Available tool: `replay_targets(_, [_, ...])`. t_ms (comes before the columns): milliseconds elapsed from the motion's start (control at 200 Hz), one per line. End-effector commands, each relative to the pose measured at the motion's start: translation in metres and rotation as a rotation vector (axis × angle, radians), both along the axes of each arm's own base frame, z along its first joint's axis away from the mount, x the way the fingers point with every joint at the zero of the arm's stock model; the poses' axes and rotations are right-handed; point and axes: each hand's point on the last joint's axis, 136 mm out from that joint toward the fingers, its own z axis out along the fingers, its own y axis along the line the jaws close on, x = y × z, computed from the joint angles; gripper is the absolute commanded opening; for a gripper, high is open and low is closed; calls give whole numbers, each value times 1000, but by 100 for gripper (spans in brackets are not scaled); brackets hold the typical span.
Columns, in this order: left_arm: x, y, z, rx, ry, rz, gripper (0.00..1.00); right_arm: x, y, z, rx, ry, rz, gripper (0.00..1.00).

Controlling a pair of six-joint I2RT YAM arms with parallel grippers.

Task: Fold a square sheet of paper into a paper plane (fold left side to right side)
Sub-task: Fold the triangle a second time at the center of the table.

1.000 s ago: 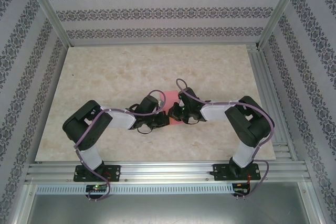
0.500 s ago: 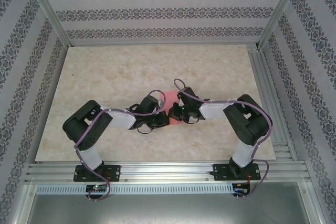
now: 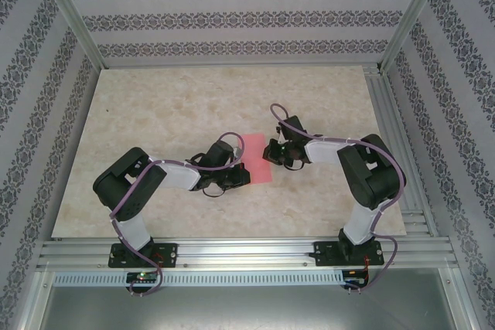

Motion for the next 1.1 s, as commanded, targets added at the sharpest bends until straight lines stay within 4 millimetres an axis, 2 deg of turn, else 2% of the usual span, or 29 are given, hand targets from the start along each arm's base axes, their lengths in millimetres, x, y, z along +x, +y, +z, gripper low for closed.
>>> replay_targets(0, [-30, 22, -42, 134, 120, -2, 7, 13, -10, -7, -50, -26, 6, 7])
replay_targets(155, [-30, 22, -41, 133, 118, -2, 7, 20, -18, 0, -41, -37, -4, 7])
replay_targets(320, [-29, 20, -39, 130, 113, -5, 7, 21, -24, 28, -52, -94, -8, 8])
replay_targets(490, [-27, 19, -37, 129, 107, -8, 7, 7, -8, 42, -8, -99, 30, 10])
replay_targets(644, [-28, 20, -37, 134, 105, -9, 7, -6, 20, 38, 33, -77, 60, 11])
replay_targets(774, [-27, 19, -35, 132, 103, -11, 7, -10, 38, 29, 71, -52, 75, 11])
replay_targets(864, [-26, 18, -33, 130, 98, -12, 7, -10, 39, 19, 61, -34, 70, 11])
replay_targets(1094, [-21, 13, -21, 114, 67, -20, 7, -18, 25, -15, -15, 45, 50, 11])
